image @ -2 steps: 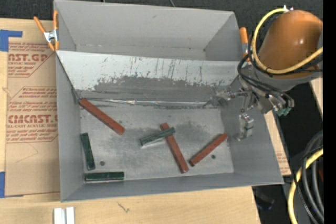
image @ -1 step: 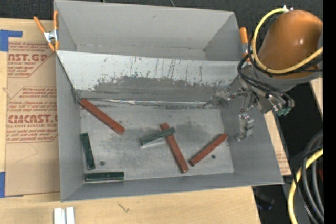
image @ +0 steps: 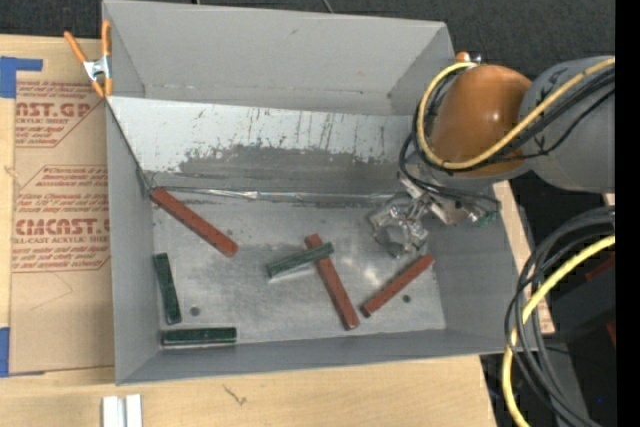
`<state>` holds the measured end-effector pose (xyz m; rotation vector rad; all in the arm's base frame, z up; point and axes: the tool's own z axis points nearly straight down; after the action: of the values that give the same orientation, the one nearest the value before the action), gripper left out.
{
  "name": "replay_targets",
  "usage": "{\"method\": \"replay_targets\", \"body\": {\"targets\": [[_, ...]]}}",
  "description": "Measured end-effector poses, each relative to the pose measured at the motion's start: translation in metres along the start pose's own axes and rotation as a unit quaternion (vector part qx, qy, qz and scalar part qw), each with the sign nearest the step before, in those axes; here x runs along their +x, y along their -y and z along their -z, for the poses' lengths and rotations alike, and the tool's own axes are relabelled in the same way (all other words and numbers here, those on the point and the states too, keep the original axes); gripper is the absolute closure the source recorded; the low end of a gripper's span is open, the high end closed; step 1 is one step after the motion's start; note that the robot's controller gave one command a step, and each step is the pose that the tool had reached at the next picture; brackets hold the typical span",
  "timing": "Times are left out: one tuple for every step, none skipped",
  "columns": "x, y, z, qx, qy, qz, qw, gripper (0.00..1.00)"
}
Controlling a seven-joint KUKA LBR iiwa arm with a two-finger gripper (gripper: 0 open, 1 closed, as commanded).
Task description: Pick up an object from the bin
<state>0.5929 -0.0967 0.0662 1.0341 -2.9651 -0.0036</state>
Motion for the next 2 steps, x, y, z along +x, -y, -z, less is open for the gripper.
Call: {"method": "replay_targets", "body": {"targets": [[-0.0005,0.0007,0.0034,0.001,0.0014,-0.001,1.0000,0.00],[-0.0005,0.0007,0.0034,0.001,0.0015,-0.001,1.0000,0.00]]}}
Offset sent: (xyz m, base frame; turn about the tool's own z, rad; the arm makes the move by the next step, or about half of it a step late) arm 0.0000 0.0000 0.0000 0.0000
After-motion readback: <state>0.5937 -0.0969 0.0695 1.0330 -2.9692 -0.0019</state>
